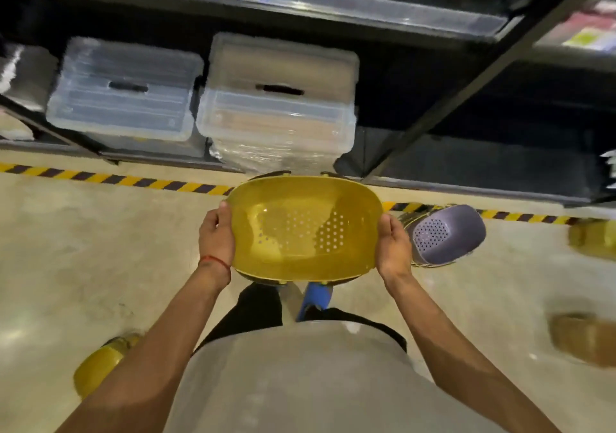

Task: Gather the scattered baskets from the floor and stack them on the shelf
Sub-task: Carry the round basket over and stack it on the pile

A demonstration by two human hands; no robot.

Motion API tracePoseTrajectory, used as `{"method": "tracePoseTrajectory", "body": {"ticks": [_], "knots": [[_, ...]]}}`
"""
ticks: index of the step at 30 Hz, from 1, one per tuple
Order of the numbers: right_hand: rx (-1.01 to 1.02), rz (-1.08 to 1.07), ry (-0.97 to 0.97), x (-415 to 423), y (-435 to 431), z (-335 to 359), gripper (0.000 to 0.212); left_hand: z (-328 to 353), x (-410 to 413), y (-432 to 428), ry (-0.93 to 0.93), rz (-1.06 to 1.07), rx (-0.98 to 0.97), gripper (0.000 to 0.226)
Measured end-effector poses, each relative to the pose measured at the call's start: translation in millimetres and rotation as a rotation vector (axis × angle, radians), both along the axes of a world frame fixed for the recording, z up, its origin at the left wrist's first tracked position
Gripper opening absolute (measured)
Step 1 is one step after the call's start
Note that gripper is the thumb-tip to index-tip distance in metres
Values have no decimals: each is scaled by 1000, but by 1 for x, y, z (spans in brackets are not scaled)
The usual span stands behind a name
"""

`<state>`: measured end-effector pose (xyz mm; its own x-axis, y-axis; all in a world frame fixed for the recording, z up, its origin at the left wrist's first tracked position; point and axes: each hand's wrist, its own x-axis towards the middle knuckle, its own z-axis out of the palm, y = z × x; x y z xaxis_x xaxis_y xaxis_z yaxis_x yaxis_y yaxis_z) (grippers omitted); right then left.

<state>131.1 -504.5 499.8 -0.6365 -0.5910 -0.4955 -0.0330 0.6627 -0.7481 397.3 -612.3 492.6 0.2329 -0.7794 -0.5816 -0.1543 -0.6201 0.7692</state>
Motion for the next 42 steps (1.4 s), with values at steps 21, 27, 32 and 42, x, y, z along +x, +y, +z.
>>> {"method": "tracePoseTrajectory", "body": {"ticks": [21, 27, 32, 42], "knots": [[-21, -893, 21, -26, 205, 32, 42, 37, -211, 39, -87, -929, -94, 48], [-82, -965, -78, -79, 261, 29, 41, 39, -279, 93, -129, -926, -120, 55], [-64, -901, -67, -139, 314, 25, 41, 38, -327, 149, -125, -850, -124, 47], [-30, -762, -144, -266, 357, 27, 36, 35, -397, 217, -144, -659, -39, 55]]}}
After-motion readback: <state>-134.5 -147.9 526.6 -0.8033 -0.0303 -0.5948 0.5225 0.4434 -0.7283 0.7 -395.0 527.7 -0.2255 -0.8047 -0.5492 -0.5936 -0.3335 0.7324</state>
